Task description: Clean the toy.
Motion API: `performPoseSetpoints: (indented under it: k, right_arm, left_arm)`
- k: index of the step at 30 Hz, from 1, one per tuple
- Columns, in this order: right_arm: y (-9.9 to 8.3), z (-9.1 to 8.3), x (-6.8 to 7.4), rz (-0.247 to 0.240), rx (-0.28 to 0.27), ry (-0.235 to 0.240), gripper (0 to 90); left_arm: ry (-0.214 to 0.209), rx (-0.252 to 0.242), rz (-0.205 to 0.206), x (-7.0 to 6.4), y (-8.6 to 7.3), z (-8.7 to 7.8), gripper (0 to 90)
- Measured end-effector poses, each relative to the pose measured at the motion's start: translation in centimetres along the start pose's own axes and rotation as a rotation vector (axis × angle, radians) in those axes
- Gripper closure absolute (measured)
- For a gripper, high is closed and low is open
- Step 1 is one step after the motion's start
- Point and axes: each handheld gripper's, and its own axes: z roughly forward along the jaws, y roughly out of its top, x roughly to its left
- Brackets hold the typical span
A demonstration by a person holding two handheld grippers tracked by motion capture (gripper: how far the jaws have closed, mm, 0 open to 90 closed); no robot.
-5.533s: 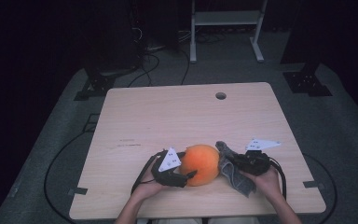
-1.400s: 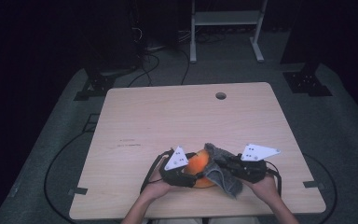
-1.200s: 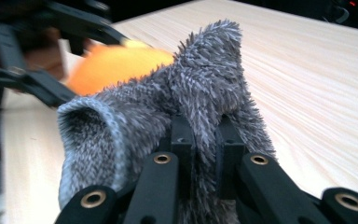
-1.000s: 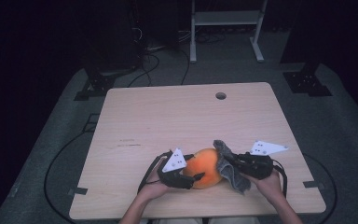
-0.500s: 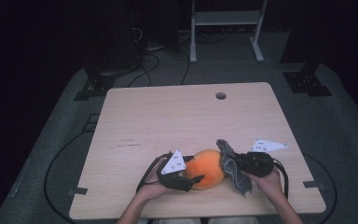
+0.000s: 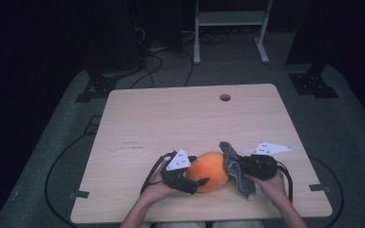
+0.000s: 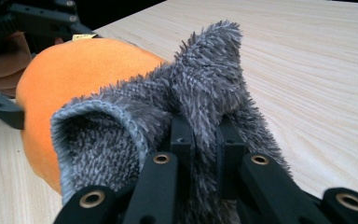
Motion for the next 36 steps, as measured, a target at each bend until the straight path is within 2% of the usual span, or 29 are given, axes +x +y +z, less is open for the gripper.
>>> performPoseSetpoints:
  k: [2, 4, 6, 8, 10, 11, 13, 14, 17, 20, 22, 25, 27, 28, 30, 32, 34, 36]
  right_arm:
    - [0.2, -0.1, 0.3, -0.012, 0.002, 0.002, 80.4]
    - [0.6, -0.3, 0.6, -0.032, -0.004, 0.004, 80.4]
    - [1.3, -0.4, 1.0, -0.043, -0.044, 0.036, 80.4]
    - [1.5, -0.3, 1.4, -0.062, -0.044, 0.040, 80.4]
    - [1.3, -0.2, 1.3, -0.052, -0.043, 0.047, 80.4]
    - [1.1, -0.2, 1.1, -0.047, -0.039, 0.045, 80.4]
    - [0.7, -0.1, 0.9, -0.031, -0.034, 0.039, 80.4]
    - [0.4, -0.1, 0.7, -0.023, -0.032, 0.036, 80.4]
    - [-0.4, 0.0, -0.3, 0.019, -0.016, 0.020, 80.4]
    - [-0.8, 0.3, -0.8, 0.030, 0.042, -0.026, 80.4]
    - [-0.9, 0.2, -0.9, 0.042, 0.048, -0.035, 80.5]
    - [-0.2, -0.5, -0.2, 0.006, 0.013, -0.050, 80.5]
    - [0.3, -1.0, 0.9, -0.037, -0.021, -0.043, 80.5]
    - [0.5, -1.2, 1.4, -0.060, -0.043, -0.019, 80.4]
    - [0.9, -1.4, 2.8, -0.110, -0.073, 0.020, 80.4]
    - [1.1, -0.9, 4.2, -0.175, -0.062, 0.056, 80.4]
    - [0.9, -0.1, 4.7, -0.221, -0.026, 0.033, 80.3]
    - [0.6, 0.2, 4.1, -0.196, -0.029, 0.023, 80.4]
  left_arm:
    - [-0.002, 0.007, 0.040, -0.2, -0.2, -0.1, 25.7]
    - [0.001, 0.012, 0.066, -0.3, -0.3, -0.1, 28.2]
    - [-0.012, 0.016, 0.090, -0.2, -0.4, -0.2, 29.3]
    - [-0.012, 0.016, 0.094, -0.2, -0.5, -0.3, 30.1]
    - [-0.022, 0.011, 0.093, -0.1, -0.5, -0.3, 28.5]
    - [-0.026, 0.005, 0.085, -0.1, -0.4, -0.3, 25.0]
    - [-0.053, -0.015, 0.007, 0.2, -0.1, -0.1, 15.9]
    - [-0.054, -0.014, -0.019, 0.4, 0.0, 0.0, 13.2]
    - [-0.034, -0.013, -0.005, 0.3, -0.1, 0.3, 23.1]
    - [-0.037, -0.024, -0.012, 0.5, -0.4, 0.2, 24.9]
    - [-0.030, -0.029, -0.029, 0.8, -0.5, 0.2, 25.2]
    - [-0.017, -0.034, -0.075, 1.3, -0.6, 0.1, 25.4]
    - [-0.010, -0.037, -0.113, 1.9, -0.7, 0.1, 26.4]
    - [-0.007, -0.041, -0.137, 2.1, -0.8, 0.1, 27.0]
    - [-0.001, -0.042, -0.145, 2.2, -0.9, 0.3, 27.5]
    - [0.009, -0.040, -0.152, 2.3, -0.9, 0.4, 28.2]
    - [0.020, -0.031, -0.160, 2.4, -1.0, 0.4, 28.6]
    - [0.015, -0.035, -0.177, 2.6, -1.1, 0.3, 29.2]
